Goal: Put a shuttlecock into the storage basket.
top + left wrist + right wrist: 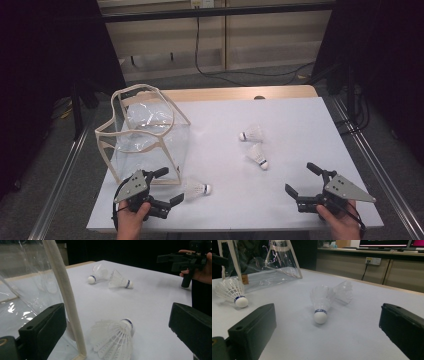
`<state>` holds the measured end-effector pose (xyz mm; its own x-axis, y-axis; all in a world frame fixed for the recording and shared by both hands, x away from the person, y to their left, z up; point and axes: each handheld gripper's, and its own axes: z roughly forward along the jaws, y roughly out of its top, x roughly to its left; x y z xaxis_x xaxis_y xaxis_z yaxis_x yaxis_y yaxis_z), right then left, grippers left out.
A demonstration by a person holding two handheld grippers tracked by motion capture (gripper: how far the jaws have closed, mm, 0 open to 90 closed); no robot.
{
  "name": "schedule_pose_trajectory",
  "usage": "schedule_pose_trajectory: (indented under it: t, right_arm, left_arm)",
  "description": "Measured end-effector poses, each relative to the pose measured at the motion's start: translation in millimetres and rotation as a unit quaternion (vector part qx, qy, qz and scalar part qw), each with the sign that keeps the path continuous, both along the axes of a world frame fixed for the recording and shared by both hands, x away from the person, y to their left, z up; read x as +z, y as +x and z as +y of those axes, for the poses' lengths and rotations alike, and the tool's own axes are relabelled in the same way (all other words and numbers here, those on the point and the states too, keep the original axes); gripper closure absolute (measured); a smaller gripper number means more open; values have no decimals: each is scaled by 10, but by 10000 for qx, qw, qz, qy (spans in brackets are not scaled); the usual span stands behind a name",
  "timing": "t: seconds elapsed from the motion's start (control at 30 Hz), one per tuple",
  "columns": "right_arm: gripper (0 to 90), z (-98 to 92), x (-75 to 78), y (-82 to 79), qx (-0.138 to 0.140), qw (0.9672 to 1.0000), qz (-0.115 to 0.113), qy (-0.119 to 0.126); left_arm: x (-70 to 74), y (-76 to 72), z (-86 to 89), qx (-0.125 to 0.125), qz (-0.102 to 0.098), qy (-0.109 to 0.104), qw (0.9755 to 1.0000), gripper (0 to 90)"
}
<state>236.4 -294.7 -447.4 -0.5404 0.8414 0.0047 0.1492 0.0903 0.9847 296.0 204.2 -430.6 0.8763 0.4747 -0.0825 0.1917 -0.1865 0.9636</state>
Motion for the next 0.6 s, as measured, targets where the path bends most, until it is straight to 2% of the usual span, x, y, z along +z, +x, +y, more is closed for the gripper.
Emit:
schedule_pose_trajectory:
  t: [0.23,0.6]
  right_arm:
    - [8,-1,0,2,16,10000,-5,-27]
    - [8,-1,0,0,8,10000,7,-4]
  left_arm:
    - [-19,14,-27,-88,130,113,9998,15]
    - [-33,19,-50,-225,302,149,9992,15]
